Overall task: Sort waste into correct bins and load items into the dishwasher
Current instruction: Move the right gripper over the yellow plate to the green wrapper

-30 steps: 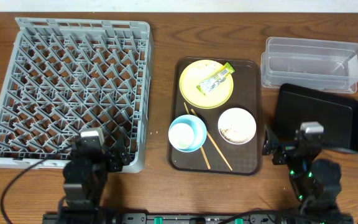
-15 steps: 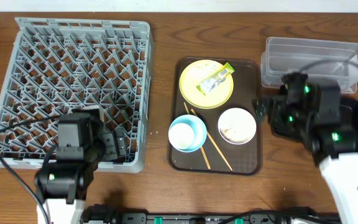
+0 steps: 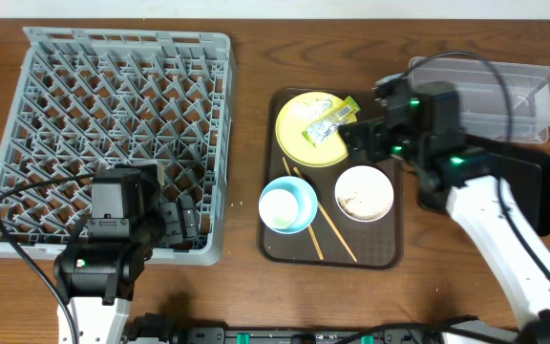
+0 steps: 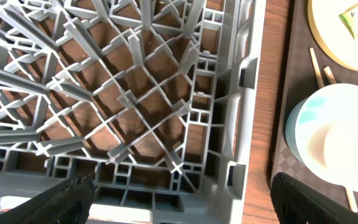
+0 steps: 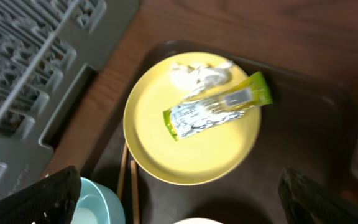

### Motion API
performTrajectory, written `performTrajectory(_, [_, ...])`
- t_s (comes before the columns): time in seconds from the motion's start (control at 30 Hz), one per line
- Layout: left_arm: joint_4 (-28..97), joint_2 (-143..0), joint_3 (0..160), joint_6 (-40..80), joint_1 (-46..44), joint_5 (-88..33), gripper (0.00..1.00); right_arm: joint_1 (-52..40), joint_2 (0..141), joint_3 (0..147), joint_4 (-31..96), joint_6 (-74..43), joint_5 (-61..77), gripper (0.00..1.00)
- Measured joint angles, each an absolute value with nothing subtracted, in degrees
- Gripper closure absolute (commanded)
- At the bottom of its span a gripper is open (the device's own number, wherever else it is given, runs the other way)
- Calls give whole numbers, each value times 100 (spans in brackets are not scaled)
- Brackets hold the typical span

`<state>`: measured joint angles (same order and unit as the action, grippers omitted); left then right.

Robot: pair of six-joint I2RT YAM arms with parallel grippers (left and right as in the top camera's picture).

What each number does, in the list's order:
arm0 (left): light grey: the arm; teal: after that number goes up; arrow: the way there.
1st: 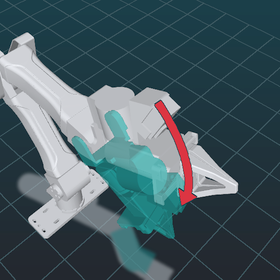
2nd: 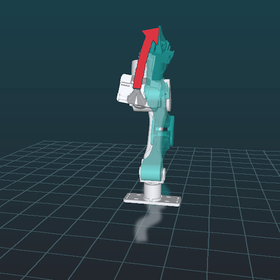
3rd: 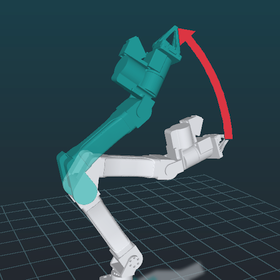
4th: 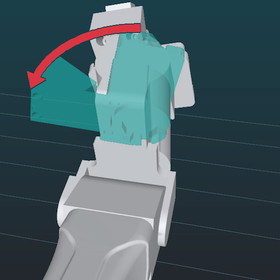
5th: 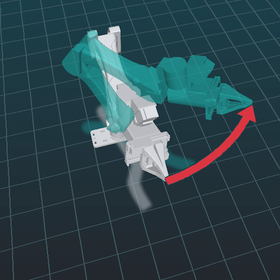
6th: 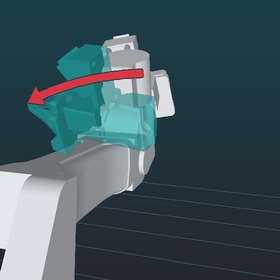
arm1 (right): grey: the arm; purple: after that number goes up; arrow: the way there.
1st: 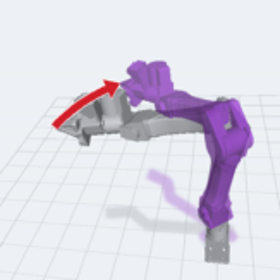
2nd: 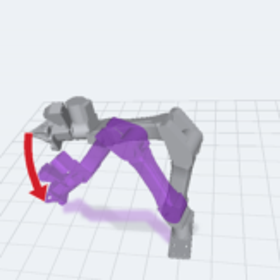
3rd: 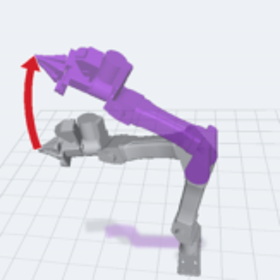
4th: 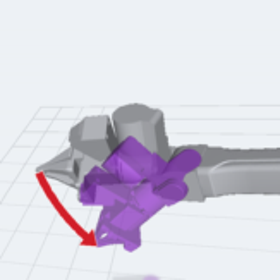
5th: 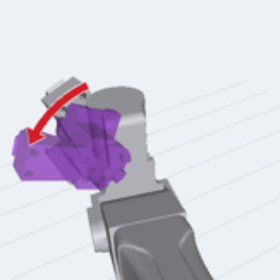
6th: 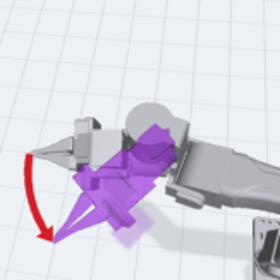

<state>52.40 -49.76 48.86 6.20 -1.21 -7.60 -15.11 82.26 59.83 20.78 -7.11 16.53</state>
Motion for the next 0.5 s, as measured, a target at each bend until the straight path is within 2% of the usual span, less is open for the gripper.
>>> performTrajectory(0.5, [5225,-4976,4886,620,-121,-762,8,-2580,9898,6729,1540,-1653,-366,8])
